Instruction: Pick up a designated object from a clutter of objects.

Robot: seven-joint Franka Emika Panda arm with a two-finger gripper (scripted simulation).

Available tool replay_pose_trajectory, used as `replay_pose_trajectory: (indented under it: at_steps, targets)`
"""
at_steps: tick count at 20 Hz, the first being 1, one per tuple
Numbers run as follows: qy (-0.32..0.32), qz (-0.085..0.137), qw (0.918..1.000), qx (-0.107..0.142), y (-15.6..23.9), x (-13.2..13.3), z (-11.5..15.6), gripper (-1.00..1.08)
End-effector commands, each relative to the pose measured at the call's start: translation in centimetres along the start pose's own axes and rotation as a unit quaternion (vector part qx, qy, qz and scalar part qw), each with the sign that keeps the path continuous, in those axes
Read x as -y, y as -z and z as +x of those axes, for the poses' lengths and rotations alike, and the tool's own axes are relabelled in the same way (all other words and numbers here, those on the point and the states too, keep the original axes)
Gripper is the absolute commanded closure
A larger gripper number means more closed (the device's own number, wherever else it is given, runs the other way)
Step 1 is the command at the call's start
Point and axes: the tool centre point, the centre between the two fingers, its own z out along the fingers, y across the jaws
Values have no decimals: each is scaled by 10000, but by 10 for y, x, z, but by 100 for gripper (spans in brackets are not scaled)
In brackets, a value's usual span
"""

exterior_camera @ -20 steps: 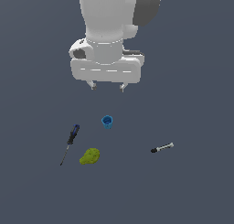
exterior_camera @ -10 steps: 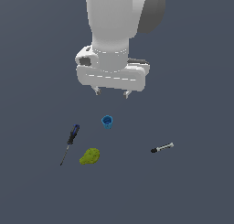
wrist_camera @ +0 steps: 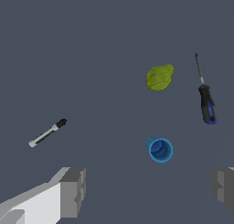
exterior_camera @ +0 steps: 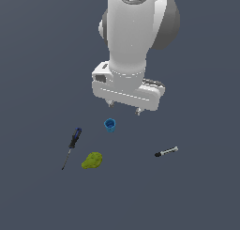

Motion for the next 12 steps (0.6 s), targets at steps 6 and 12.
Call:
replay_pose_trajectory:
  at_steps: [6,12]
  targets:
    - [-717,-3,9974,16,-29,34,7,-92]
    - [-1284,-5,9917,29,-53,62,10,-92]
